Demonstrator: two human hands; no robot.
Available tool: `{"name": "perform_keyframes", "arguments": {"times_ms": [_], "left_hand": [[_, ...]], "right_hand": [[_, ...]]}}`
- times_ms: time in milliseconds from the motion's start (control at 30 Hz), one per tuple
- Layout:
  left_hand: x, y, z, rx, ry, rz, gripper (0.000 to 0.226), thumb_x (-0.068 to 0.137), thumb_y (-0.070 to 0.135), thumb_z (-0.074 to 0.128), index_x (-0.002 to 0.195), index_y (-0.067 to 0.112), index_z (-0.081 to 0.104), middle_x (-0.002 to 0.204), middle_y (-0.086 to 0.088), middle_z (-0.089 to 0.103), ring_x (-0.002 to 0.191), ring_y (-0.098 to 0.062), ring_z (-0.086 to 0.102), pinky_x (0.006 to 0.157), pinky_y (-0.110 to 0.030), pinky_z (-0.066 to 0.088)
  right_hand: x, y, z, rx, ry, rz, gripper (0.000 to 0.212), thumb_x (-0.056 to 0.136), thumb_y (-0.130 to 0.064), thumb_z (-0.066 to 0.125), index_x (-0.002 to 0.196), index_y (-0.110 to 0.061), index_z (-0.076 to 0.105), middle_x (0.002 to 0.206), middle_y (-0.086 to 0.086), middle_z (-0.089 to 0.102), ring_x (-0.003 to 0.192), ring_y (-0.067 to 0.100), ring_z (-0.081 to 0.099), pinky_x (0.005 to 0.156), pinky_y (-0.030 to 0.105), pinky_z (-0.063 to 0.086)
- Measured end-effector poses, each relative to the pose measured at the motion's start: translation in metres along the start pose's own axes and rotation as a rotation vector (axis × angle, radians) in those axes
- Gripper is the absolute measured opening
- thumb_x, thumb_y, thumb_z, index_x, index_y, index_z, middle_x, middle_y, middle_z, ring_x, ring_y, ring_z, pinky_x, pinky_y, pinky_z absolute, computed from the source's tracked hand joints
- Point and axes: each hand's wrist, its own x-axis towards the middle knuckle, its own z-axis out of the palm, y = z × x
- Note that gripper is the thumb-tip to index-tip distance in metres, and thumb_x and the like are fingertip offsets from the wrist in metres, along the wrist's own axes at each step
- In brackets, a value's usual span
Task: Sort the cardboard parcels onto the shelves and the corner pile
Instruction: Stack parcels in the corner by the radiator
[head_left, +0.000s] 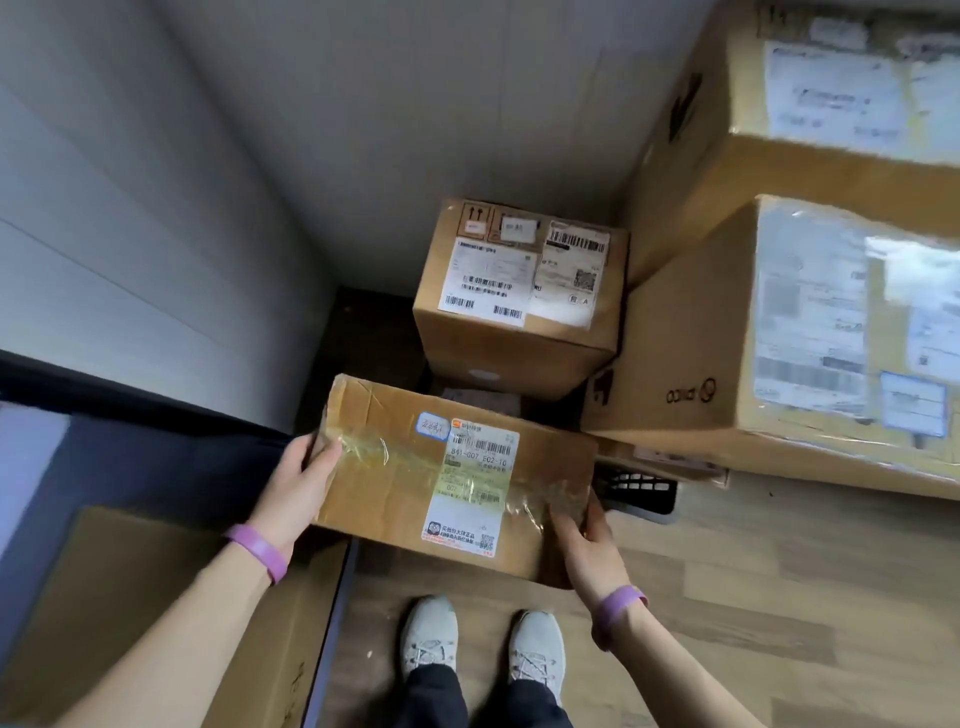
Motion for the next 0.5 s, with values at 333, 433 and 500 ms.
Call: {"name": "perform_keyframes", "arguments": {"times_ms": [333, 433, 500], "left_hand": [[0.094, -0.017, 0.035, -0.063, -0.001, 0.122, 0.039, 0.103, 0.035, 0.048, 0.141, 0.028, 0.042, 0.118, 0.009, 0.058, 0.099, -0.001, 0.056, 0.077, -0.021, 0.044], [0.111, -0.023, 0.037, -0.029, -0.087, 0.130, 0.050, 0.098, 0.028, 0.059, 0.145, 0.027, 0.042, 0.126, 0.010, 0.060, 0.114, -0.007, 0.057, 0.099, -0.029, 0.044], [0.122, -0.028, 0.034, -0.002, -0.114, 0.134, 0.056, 0.096, 0.020, 0.063, 0.147, 0.029, 0.042, 0.130, 0.011, 0.061, 0.120, -0.008, 0.056, 0.108, -0.034, 0.041]], "right_hand": [[0.101, 0.015, 0.036, -0.026, 0.155, -0.123, 0.058, 0.094, -0.017, 0.065, 0.144, -0.013, 0.037, 0.125, -0.003, 0.053, 0.119, 0.016, 0.053, 0.098, 0.022, 0.039], [0.119, 0.019, 0.037, -0.024, 0.183, -0.103, 0.055, 0.096, -0.013, 0.061, 0.145, -0.015, 0.036, 0.117, -0.004, 0.056, 0.102, 0.011, 0.059, 0.080, 0.007, 0.044], [0.125, 0.019, 0.039, -0.023, 0.203, -0.113, 0.057, 0.096, -0.016, 0.061, 0.147, -0.019, 0.036, 0.118, -0.005, 0.057, 0.105, 0.012, 0.058, 0.085, 0.013, 0.045]]}}
